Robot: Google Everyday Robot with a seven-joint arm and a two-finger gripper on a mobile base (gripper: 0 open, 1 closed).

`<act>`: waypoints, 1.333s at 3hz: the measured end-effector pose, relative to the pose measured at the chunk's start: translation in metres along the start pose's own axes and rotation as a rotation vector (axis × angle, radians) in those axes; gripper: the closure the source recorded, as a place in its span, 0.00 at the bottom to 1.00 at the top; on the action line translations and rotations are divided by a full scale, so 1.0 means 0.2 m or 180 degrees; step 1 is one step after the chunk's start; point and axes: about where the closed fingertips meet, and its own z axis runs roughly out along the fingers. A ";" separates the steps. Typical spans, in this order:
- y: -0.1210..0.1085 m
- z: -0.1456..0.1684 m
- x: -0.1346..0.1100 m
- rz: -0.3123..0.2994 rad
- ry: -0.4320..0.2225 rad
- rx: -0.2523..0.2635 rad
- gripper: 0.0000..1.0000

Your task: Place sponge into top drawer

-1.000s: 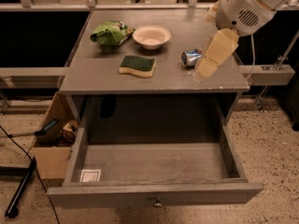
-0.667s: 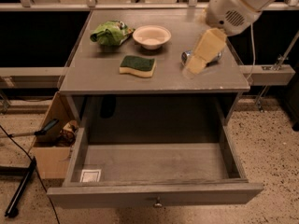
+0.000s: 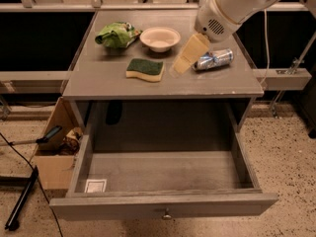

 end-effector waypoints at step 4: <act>-0.22 0.49 -0.11 0.0252 -0.0118 -0.0079 0.00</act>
Offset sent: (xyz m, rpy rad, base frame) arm 0.0707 0.0274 -0.0532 0.0414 0.0509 -0.0792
